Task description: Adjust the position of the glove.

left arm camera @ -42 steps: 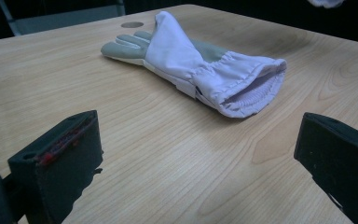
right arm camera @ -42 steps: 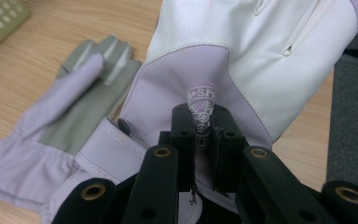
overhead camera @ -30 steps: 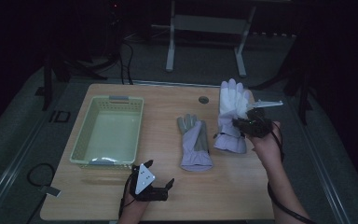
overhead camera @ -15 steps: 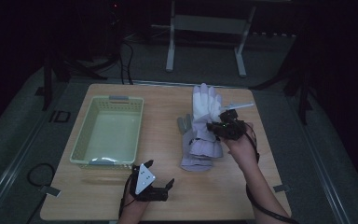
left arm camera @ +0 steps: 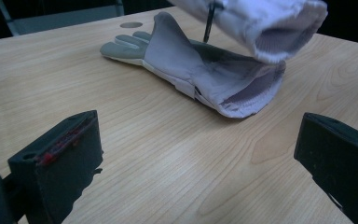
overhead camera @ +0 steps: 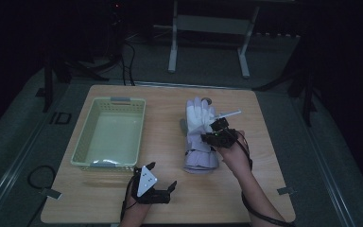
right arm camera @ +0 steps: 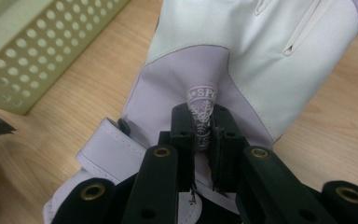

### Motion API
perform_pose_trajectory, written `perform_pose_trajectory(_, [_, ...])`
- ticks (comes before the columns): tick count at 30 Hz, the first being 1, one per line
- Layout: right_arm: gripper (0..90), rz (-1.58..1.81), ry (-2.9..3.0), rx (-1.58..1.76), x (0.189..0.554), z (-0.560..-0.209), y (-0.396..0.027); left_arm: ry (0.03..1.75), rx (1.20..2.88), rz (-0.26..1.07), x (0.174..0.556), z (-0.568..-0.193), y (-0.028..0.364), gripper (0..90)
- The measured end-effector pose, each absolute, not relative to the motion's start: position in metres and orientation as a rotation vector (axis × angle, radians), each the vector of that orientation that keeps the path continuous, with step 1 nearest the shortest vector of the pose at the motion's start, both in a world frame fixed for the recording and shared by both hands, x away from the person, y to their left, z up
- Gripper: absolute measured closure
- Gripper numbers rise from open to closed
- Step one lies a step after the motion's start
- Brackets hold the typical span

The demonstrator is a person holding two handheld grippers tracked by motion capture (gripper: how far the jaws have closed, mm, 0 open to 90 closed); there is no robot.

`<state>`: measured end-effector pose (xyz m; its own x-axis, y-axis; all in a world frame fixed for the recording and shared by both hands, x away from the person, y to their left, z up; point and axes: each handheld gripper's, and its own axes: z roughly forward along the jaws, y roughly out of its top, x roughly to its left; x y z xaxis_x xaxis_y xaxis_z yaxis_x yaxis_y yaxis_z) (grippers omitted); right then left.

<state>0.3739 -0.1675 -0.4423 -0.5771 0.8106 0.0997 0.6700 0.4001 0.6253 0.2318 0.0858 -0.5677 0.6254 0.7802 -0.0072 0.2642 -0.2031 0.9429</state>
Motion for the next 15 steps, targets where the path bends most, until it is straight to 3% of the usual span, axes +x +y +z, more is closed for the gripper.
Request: perform_pose_trajectory(15, [80.4,0.816,2.455,1.377,0.393,-0.474,-0.156,0.85,1.76,0.59,0.232,-0.568,0.086,0.7])
